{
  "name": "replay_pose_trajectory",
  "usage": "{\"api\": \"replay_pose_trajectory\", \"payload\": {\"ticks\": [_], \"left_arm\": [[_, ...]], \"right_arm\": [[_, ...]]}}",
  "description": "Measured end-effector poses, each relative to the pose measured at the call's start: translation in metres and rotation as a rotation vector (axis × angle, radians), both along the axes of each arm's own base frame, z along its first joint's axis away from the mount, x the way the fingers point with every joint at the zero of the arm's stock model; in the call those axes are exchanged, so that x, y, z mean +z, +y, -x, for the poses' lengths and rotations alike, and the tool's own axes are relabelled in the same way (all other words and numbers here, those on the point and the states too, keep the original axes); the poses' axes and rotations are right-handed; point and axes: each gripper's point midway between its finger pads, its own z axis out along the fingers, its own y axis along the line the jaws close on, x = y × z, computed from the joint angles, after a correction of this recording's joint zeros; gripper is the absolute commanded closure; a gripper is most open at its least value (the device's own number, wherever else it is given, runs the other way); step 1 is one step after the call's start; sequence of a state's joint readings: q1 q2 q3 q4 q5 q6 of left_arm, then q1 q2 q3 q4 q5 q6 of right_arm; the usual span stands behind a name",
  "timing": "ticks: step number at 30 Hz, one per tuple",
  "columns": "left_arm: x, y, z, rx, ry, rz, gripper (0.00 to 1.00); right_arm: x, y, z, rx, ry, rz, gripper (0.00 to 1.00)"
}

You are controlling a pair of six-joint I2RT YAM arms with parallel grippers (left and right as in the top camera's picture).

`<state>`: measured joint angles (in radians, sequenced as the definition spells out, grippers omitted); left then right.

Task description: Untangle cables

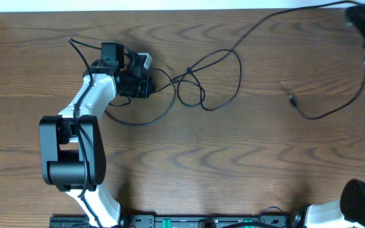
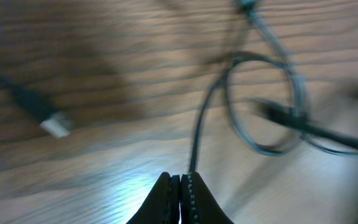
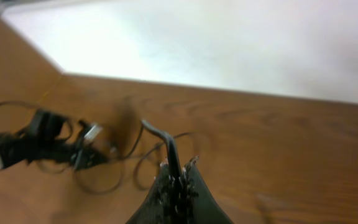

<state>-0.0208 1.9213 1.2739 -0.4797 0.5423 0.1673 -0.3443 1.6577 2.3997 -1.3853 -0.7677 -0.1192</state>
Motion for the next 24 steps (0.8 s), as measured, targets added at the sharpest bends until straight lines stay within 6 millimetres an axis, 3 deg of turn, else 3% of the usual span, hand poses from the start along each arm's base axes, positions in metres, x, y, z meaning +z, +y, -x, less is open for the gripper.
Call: {"api": "replay_pose_trajectory", "payload": {"ticks": [7, 12, 17, 24], "left_arm": [[-0.013, 0.031, -0.009, 0.145, 0.018, -0.156, 0.92], [-0.016, 0.044, -0.011, 0.202, 0.022, -0.218, 0.92], [-0.017, 0.049, -0.011, 0.221, 0.023, -0.24, 0.92], [-0.017, 0.05, -0.01, 0.231, 0.028, -0.247, 0.92]], "right_arm": [[0.055, -0.051, 0.058, -0.241, -0.172, 0.056, 0.99], [0.07, -0.079, 0.08, -0.382, -0.21, 0.059, 0.99], [0.059, -0.109, 0.068, -0.459, -0.171, 0.047, 0.99], [0.012, -0.199, 0.027, -0.71, -0.027, 0.083, 0.99]]}}
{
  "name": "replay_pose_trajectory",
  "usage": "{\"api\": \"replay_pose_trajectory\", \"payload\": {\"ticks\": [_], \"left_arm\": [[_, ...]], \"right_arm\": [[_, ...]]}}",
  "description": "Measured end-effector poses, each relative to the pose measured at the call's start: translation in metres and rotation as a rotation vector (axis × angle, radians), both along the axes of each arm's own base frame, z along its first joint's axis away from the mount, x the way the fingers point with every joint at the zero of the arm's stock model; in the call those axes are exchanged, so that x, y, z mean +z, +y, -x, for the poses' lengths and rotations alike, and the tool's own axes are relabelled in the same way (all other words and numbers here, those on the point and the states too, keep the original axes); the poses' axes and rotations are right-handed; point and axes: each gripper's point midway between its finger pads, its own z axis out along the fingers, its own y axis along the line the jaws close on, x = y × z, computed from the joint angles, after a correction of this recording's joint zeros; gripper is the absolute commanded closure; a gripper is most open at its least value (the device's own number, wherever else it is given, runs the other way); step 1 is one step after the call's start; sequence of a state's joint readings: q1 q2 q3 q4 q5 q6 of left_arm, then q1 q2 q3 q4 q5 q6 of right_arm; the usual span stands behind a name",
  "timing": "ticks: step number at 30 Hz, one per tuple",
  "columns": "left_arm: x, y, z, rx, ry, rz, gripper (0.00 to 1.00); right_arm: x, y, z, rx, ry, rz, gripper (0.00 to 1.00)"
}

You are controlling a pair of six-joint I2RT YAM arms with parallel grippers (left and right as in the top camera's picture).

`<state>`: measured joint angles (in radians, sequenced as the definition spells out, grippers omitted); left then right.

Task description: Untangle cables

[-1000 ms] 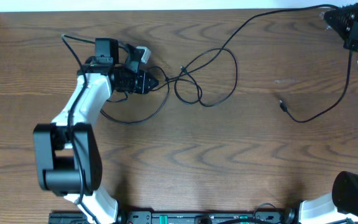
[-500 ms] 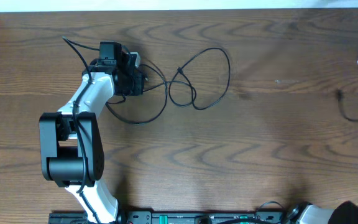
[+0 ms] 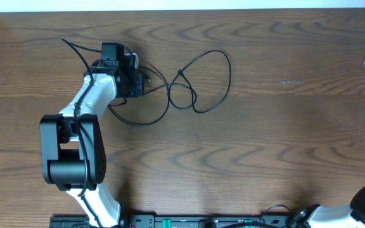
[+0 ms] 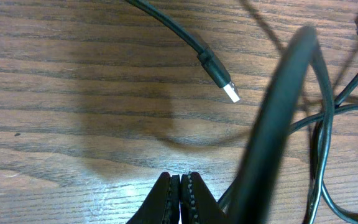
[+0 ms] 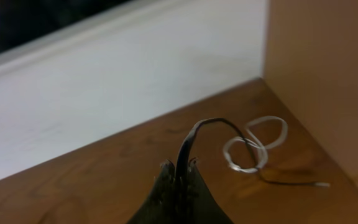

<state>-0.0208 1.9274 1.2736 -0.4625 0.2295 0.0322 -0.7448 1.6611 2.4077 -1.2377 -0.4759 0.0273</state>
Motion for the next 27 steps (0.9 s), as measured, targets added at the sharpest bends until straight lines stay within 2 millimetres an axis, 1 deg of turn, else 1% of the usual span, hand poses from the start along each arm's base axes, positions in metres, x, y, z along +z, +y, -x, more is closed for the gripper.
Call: {"api": "replay_pose_trajectory", "payload": {"ticks": [3, 5, 6, 8, 9, 14, 18, 22, 23, 25, 26, 27], "left_arm": [[0.0, 0.0, 0.001, 0.002, 0.003, 0.001, 0.92], [0.0, 0.0, 0.001, 0.002, 0.005, 0.001, 0.92], [0.0, 0.0, 0.001, 0.003, 0.006, 0.001, 0.92], [0.0, 0.0, 0.001, 0.003, 0.006, 0.001, 0.92], [0.0, 0.0, 0.001, 0.003, 0.006, 0.001, 0.92], [0.0, 0.0, 0.001, 0.003, 0.006, 0.001, 0.92], [0.0, 0.0, 0.001, 0.003, 0.006, 0.001, 0.92], [-0.001, 0.0, 0.002, 0.003, 0.008, 0.001, 0.92], [-0.001, 0.0, 0.002, 0.003, 0.009, 0.001, 0.92], [-0.001, 0.0, 0.002, 0.003, 0.01, 0.001, 0.92], [-0.001, 0.0, 0.002, 0.003, 0.01, 0.001, 0.92], [-0.001, 0.0, 0.002, 0.003, 0.011, 0.001, 0.92]], "right_arm": [[-0.029, -0.032, -0.012, -0.091, 0.07, -0.044, 0.99], [-0.05, -0.052, -0.015, -0.163, 0.119, -0.091, 0.99], [-0.066, -0.065, -0.013, -0.225, 0.159, -0.131, 0.99], [-0.086, -0.084, -0.009, -0.312, 0.206, -0.182, 0.99], [-0.101, -0.097, -0.003, -0.375, 0.24, -0.219, 0.99], [-0.157, -0.138, 0.028, -0.584, 0.375, -0.365, 0.99], [-0.199, -0.163, 0.049, -0.688, 0.469, -0.461, 0.99], [-0.237, -0.181, 0.057, -0.733, 0.54, -0.528, 0.99], [-0.244, -0.183, 0.057, -0.737, 0.552, -0.54, 0.97], [-0.258, -0.186, 0.056, -0.742, 0.577, -0.564, 0.87], [-0.264, -0.187, 0.055, -0.743, 0.587, -0.573, 0.79], [-0.268, -0.187, 0.053, -0.741, 0.594, -0.577, 0.68]]}}
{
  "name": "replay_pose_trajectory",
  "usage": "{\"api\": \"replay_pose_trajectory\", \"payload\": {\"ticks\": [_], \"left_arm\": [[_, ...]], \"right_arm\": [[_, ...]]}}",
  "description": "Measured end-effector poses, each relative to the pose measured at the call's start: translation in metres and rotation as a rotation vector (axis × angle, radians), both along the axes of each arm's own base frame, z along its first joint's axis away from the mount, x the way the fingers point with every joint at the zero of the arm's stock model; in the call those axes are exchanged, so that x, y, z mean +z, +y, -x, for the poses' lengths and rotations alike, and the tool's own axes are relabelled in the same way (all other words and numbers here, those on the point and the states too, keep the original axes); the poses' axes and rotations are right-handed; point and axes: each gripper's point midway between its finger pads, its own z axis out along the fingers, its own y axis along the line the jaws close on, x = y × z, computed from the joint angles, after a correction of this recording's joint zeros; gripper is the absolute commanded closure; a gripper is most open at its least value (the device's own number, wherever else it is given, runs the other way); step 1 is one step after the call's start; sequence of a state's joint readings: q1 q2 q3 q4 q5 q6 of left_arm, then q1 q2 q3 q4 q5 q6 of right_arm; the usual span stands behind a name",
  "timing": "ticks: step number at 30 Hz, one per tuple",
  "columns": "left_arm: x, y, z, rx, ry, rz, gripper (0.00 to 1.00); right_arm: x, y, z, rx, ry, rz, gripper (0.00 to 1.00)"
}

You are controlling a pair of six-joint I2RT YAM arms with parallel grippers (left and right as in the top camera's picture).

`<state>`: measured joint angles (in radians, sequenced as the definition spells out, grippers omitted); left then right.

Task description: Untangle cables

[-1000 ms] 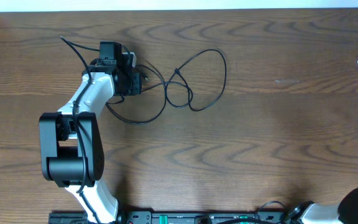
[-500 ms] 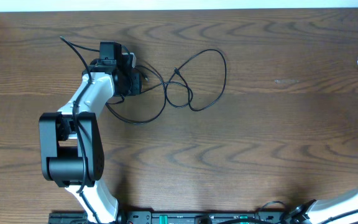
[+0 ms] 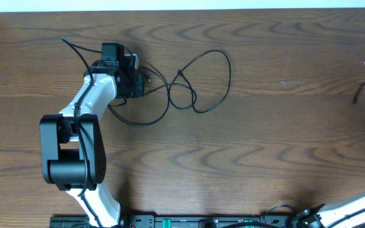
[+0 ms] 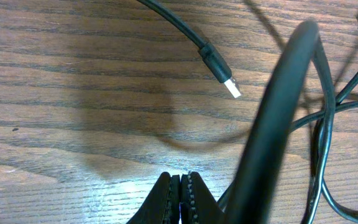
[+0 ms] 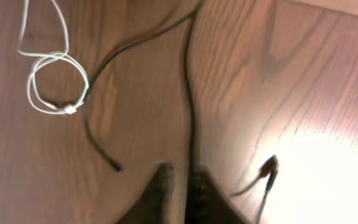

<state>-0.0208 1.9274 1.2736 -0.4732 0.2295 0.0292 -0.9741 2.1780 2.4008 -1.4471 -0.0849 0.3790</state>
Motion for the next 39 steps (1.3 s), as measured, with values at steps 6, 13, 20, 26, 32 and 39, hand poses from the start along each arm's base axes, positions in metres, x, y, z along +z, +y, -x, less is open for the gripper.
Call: {"api": "replay_pose_trajectory", "payload": {"ticks": [6, 13, 20, 26, 32, 39], "left_arm": [[0.0, 0.0, 0.0, 0.0, 0.001, 0.0, 0.92], [0.0, 0.0, 0.0, 0.0, 0.002, 0.0, 0.93], [0.0, 0.0, 0.0, 0.0, 0.001, 0.0, 0.93], [0.0, 0.0, 0.0, 0.0, 0.001, 0.0, 0.92], [0.0, 0.0, 0.0, 0.0, -0.001, 0.0, 0.92], [0.02, 0.0, -0.004, 0.0, -0.051, 0.001, 0.93]], "right_arm": [[-0.001, -0.001, -0.012, 0.04, -0.013, 0.024, 0.16], [0.001, 0.002, -0.022, 0.072, -0.047, 0.021, 0.03], [0.003, 0.003, -0.025, 0.086, -0.062, 0.023, 0.01], [0.012, 0.015, -0.038, 0.135, -0.142, -0.017, 0.01], [0.026, 0.05, -0.075, 0.337, -0.277, -0.066, 0.01], [0.031, 0.111, -0.125, 0.584, -0.317, -0.072, 0.01]]}}
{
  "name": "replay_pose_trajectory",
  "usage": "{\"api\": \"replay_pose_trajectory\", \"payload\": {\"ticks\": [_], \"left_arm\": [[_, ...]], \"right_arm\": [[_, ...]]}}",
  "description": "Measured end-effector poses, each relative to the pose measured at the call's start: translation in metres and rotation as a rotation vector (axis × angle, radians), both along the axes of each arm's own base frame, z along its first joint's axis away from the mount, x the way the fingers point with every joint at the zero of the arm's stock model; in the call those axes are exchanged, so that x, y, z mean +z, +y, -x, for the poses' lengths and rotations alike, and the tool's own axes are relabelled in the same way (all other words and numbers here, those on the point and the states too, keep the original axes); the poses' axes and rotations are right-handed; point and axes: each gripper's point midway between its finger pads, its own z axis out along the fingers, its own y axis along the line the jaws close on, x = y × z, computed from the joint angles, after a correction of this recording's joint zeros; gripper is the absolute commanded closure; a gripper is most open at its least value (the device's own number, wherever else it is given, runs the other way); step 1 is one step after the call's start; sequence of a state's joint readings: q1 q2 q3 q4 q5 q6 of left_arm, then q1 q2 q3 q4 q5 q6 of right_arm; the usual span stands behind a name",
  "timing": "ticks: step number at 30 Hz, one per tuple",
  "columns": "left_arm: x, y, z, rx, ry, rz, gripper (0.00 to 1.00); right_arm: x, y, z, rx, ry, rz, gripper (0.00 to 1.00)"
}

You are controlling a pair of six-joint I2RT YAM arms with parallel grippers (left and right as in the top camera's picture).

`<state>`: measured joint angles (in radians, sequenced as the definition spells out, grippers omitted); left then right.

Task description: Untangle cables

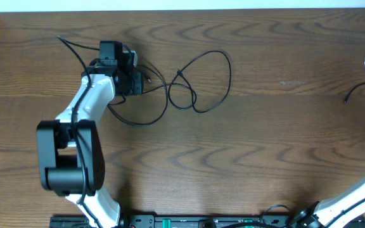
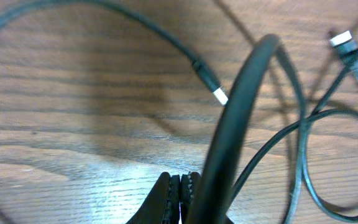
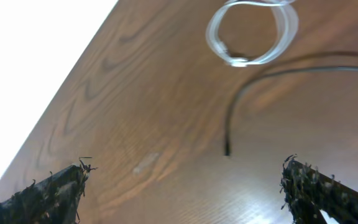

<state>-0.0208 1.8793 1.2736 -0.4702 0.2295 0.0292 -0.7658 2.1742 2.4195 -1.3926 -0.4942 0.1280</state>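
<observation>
A tangle of black cable point(image 1: 195, 82) loops across the table's middle left. My left gripper point(image 1: 130, 81) sits at its left end, shut on the black cable point(image 2: 241, 106), which rises thick and blurred beside the fingers point(image 2: 170, 186). One USB plug point(image 2: 219, 95) lies ahead of the jaws and another plug point(image 2: 340, 40) at the upper right. A separate black cable point(image 3: 272, 71) lies at the far right, its end point(image 1: 348, 99) free. My right gripper point(image 3: 188, 186) hangs open above it, holding nothing.
A white cable coil lies at the right edge, just beyond the separate black cable; it also shows as the white coil point(image 3: 252, 31) in the right wrist view. The pale wall edge point(image 1: 182, 5) borders the table's far side.
My right gripper has opened and let go of the separate black cable, which now lies on the table beside the white coil. The left gripper shifted slightly, still shut.
At first a second black cable ran from the tangle to my right gripper at the far right. Then it was clear of the tangle and held at the right edge. Then it lay by the white coil, and now it is released.
</observation>
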Motion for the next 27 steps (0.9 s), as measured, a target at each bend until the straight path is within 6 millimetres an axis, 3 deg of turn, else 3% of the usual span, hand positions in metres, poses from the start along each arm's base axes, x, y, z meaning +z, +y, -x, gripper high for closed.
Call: {"api": "replay_pose_trajectory", "payload": {"ticks": [4, 9, 14, 17, 22, 27], "left_arm": [[0.031, -0.001, -0.004, -0.002, -0.076, 0.006, 0.92], [0.088, -0.016, -0.002, -0.043, -0.204, 0.087, 0.92], [0.15, -0.038, 0.011, -0.09, -0.323, 0.226, 0.92], [0.175, -0.051, 0.022, -0.114, -0.357, 0.3, 0.93], [0.183, -0.095, 0.047, -0.207, -0.31, 0.375, 0.92], [0.185, -0.156, 0.06, -0.35, -0.309, 0.424, 0.92]], "right_arm": [[0.001, 0.034, -0.02, 0.127, -0.012, 0.017, 0.01], [0.002, 0.087, -0.04, 0.306, -0.029, 0.02, 0.01], [0.002, 0.156, -0.06, 0.503, -0.041, 0.031, 0.01], [0.001, 0.198, -0.068, 0.609, -0.042, 0.046, 0.01], [-0.003, 0.241, -0.074, 0.705, -0.024, 0.087, 0.01], [-0.005, 0.237, -0.074, 0.681, -0.001, 0.107, 0.01]]}}
